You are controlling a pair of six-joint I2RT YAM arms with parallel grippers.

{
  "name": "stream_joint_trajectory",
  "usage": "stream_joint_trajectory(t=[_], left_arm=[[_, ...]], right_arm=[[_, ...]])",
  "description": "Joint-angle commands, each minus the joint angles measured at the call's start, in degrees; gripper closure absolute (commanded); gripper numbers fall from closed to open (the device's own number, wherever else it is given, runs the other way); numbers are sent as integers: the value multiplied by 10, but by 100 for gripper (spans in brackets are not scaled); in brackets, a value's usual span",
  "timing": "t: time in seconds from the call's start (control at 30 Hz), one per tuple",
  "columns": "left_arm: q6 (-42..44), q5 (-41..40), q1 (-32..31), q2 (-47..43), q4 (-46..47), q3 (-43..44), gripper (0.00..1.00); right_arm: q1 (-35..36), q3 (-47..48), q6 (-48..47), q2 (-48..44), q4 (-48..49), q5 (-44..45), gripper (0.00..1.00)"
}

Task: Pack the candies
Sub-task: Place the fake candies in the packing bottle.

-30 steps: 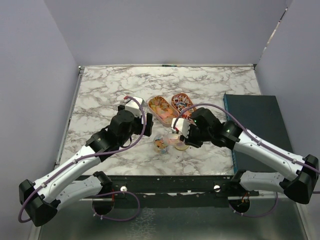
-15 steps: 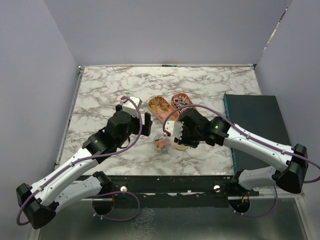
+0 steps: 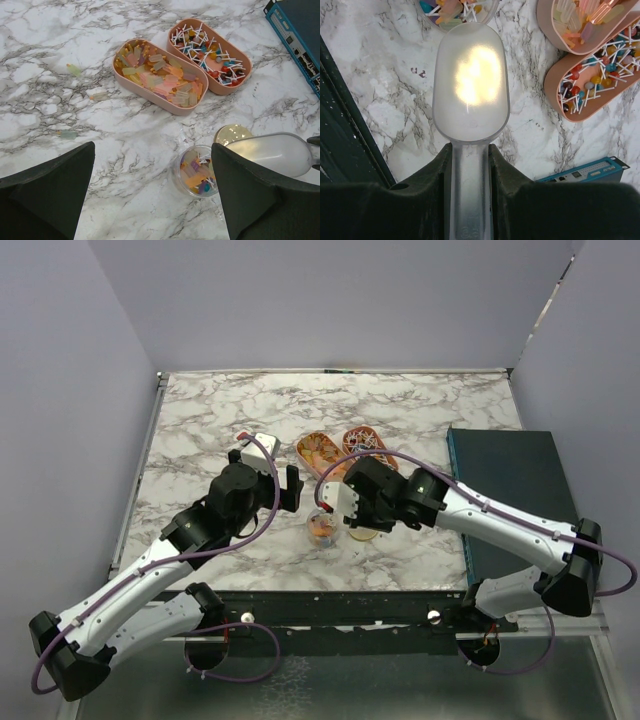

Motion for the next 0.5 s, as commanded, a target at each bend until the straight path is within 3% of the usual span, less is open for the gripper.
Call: stream_joint_trajectory(t=[0.0, 0.3, 0.47], left_arm=[[0, -13, 4, -11, -5, -2, 1], [-2, -14, 4, -15, -6, -2, 1], [-2, -16, 4, -19, -5, -2, 1]], right_arm=[[10, 33, -1, 11, -39, 42, 100], [10, 75, 46, 36, -45, 124, 100], [-15, 123, 94, 66, -48, 121, 99]])
